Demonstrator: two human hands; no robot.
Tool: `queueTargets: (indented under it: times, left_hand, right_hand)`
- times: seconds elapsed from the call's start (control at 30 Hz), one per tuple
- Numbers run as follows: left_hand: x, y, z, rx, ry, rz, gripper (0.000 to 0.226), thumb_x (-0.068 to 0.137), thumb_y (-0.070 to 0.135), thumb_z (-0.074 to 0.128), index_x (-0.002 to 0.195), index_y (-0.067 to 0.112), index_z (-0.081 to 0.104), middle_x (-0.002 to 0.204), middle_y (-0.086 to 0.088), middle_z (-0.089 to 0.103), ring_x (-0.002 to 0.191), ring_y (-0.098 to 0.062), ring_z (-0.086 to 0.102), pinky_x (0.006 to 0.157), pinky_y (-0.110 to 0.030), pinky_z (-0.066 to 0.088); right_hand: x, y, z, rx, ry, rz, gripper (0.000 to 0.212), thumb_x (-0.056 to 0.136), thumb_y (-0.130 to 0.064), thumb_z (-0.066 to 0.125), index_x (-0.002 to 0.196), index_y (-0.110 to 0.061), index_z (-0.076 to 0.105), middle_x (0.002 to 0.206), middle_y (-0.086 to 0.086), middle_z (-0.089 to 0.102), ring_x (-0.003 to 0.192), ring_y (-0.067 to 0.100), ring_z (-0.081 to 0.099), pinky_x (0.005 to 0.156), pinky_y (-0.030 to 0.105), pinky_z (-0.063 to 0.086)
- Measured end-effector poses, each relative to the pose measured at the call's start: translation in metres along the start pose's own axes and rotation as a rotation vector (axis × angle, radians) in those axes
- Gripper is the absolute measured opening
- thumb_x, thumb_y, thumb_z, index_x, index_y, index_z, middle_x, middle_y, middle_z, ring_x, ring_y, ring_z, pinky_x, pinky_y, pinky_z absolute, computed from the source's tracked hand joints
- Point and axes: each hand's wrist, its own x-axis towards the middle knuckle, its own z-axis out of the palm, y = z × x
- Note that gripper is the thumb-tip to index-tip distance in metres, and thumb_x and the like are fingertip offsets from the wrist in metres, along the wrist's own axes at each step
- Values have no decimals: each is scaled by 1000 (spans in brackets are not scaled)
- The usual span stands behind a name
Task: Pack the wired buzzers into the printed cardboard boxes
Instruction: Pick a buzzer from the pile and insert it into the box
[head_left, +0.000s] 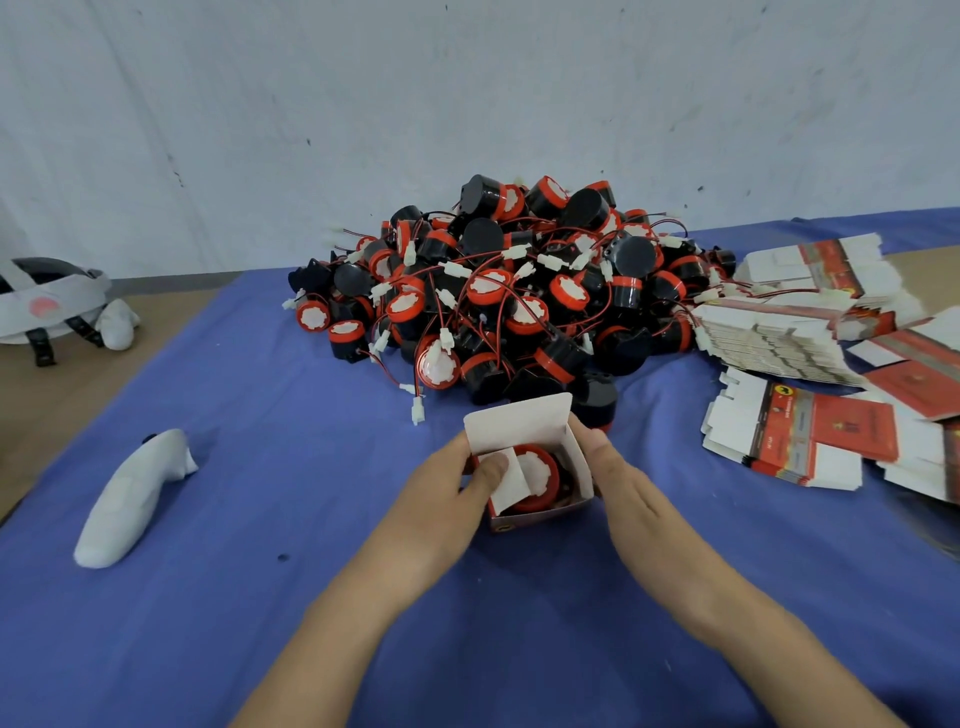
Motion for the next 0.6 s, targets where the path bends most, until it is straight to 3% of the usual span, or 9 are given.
queueTargets:
  times: [0.1, 0.2, 0.27, 0.33, 0.47, 0.6]
  left_hand:
    - [2, -2, 0, -6, -7, -21, 24, 107, 31, 43, 118, 48, 56, 115, 23, 67, 110, 5, 58, 90, -13, 45]
    - [5, -4, 2, -41, -9, -69, 26, 109, 29, 36, 110, 45, 56, 110, 16, 68, 103, 2, 61, 82, -9, 46]
    - [8, -4, 3, -68, 3, -92, 27, 110, 26, 35, 109, 41, 58, 99, 15, 67, 84, 12, 60, 69, -4, 44]
    - [10, -4, 3, -83, 7, -95, 30, 110, 23, 34, 100, 41, 56, 90, 18, 64, 70, 19, 56, 61, -1, 41]
    - [12, -4, 5, -95, -9, -84, 33, 110, 20, 33, 98, 41, 55, 96, 20, 64, 73, 24, 56, 61, 1, 40]
    - [13, -4, 5, -68, -12, -92, 31, 110, 21, 31, 102, 41, 54, 102, 15, 64, 84, 7, 59, 64, 0, 41]
  right_hand:
    - [-2, 1, -6, 9, 21, 11, 38, 111, -27, 32, 134, -41, 58, 132, -30, 62, 125, -14, 51, 93, 0, 39]
    - [0, -2, -10, -6, 60, 48, 39, 110, -19, 38, 116, -49, 61, 112, -35, 68, 111, -17, 58, 86, 0, 42]
    - [2, -4, -9, -36, 65, 49, 39, 109, -19, 40, 111, -52, 61, 107, -37, 69, 105, -19, 59, 82, -1, 42]
    - [1, -2, -8, -53, 63, 42, 35, 109, -22, 40, 113, -50, 60, 106, -35, 69, 104, -18, 60, 81, -1, 42]
    - [5, 1, -9, -43, 79, 64, 28, 109, -25, 42, 126, -41, 57, 106, -28, 72, 103, -11, 64, 80, 4, 46]
    - [5, 2, -9, -45, 49, 76, 28, 107, -22, 46, 126, -41, 56, 104, -26, 72, 98, -9, 66, 78, 7, 48]
